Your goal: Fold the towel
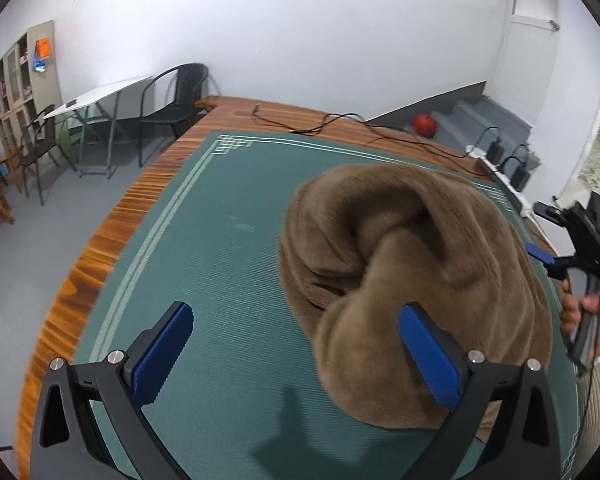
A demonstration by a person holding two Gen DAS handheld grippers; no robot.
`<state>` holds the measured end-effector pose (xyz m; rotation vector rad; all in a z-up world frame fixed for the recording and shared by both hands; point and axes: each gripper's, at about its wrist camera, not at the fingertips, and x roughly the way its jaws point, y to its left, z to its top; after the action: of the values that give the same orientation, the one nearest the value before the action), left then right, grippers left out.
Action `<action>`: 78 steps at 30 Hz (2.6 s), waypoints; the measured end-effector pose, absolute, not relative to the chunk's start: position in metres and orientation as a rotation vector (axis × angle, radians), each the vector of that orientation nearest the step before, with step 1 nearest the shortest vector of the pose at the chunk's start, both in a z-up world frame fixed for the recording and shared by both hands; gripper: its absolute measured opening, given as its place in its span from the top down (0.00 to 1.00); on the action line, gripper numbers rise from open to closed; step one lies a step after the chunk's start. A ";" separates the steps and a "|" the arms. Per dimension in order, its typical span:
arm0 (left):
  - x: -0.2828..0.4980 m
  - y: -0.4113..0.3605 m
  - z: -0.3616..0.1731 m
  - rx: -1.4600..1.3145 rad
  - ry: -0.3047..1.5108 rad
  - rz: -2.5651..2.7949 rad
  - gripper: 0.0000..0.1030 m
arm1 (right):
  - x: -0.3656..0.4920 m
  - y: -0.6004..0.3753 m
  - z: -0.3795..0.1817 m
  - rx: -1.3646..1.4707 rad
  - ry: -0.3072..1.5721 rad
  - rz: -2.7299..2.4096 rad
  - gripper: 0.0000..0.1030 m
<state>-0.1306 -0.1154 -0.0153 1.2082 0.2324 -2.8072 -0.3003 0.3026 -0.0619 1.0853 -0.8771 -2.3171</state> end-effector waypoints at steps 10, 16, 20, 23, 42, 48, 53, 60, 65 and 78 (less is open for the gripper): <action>-0.145 -0.156 0.016 1.276 0.288 -2.652 0.00 | -0.344 0.223 -0.080 1.194 -0.883 -1.922 0.01; -0.152 -0.160 0.046 1.249 0.289 -2.658 0.00 | -0.279 0.162 -0.021 1.062 -0.662 -1.720 0.01; -0.155 -0.158 0.064 1.241 0.286 -2.676 0.00 | -0.217 0.130 -0.010 1.057 -0.544 -1.611 0.01; -0.157 -0.156 0.076 1.234 0.279 -2.694 0.00 | -0.171 0.109 -0.024 1.107 -0.478 -1.533 0.01; -0.201 -0.041 0.066 1.640 0.134 -2.926 0.00 | -0.053 0.076 -0.081 1.250 -0.329 -1.579 0.01; -0.217 -0.035 0.040 1.829 0.183 -2.816 0.00 | -0.023 0.058 -0.076 1.234 -0.279 -1.619 0.01; -0.226 -0.031 0.036 2.004 0.463 -2.820 0.00 | -0.020 0.051 -0.074 1.231 -0.236 -1.645 0.01; -0.250 0.004 0.020 2.109 0.421 -2.775 0.07 | -0.021 0.053 -0.069 1.225 -0.176 -1.674 0.01; -0.260 0.001 -0.003 2.212 0.532 -2.664 0.81 | -0.009 0.051 -0.068 1.223 -0.168 -1.732 0.01; -0.209 -0.143 0.161 1.456 0.976 -3.042 0.87 | 0.025 0.148 -0.027 1.257 -0.194 -2.375 0.01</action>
<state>-0.2091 -0.1432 0.1613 1.4559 0.9756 -3.0416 0.0253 0.1480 -0.0266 1.2574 -0.1936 -2.3745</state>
